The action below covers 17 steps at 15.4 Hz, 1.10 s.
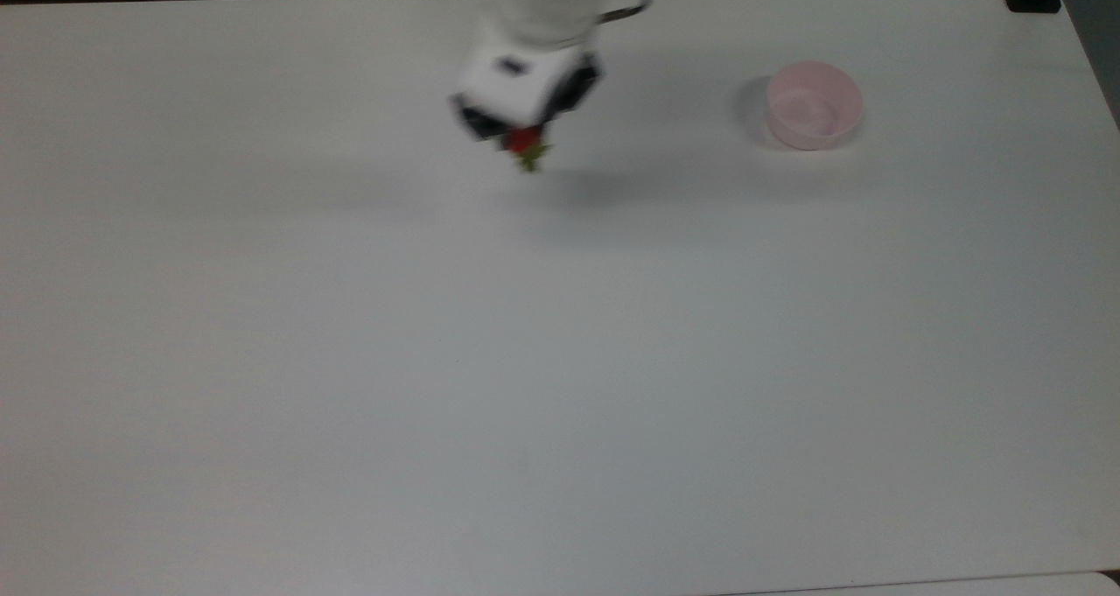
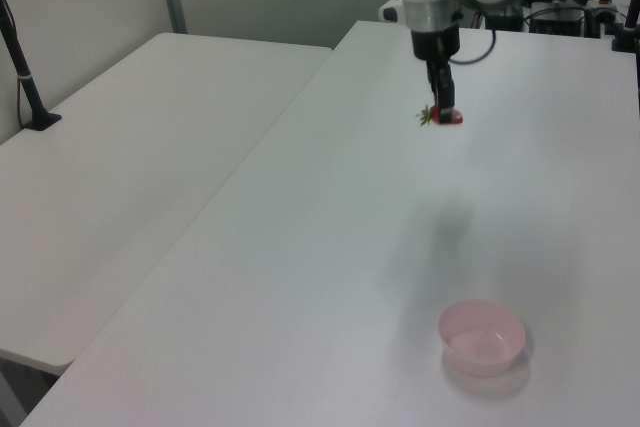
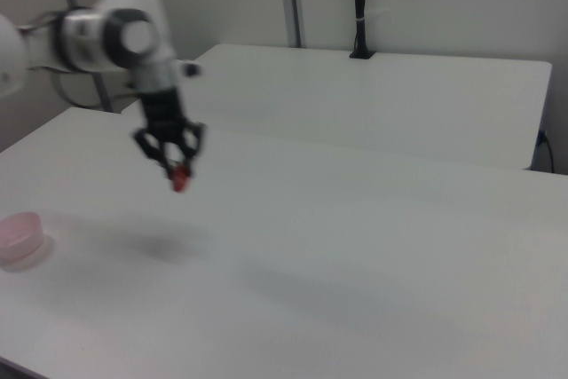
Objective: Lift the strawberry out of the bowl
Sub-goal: 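Carry the held strawberry away from the bowl across the table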
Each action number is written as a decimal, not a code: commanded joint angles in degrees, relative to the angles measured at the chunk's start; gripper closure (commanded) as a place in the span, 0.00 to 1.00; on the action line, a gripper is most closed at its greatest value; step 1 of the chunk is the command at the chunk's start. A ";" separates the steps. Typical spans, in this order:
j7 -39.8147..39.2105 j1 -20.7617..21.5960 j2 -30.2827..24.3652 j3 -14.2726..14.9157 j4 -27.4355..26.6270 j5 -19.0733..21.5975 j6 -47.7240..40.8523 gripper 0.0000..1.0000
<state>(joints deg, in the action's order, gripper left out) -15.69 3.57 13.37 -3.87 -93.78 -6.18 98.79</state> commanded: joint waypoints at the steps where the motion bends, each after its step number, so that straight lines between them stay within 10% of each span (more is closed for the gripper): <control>1: -5.31 -4.19 2.62 5.52 -3.15 -1.28 4.99 0.70; 13: -4.97 -4.63 6.58 6.60 -13.89 -6.12 17.49 0.62; 15: -3.66 -4.72 6.58 6.60 -13.98 -5.77 17.58 0.14; 17: -0.24 -4.72 5.80 6.60 -13.63 -5.69 17.41 0.00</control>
<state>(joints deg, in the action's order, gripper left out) -20.36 -1.81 21.67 2.34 -105.09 -11.41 114.46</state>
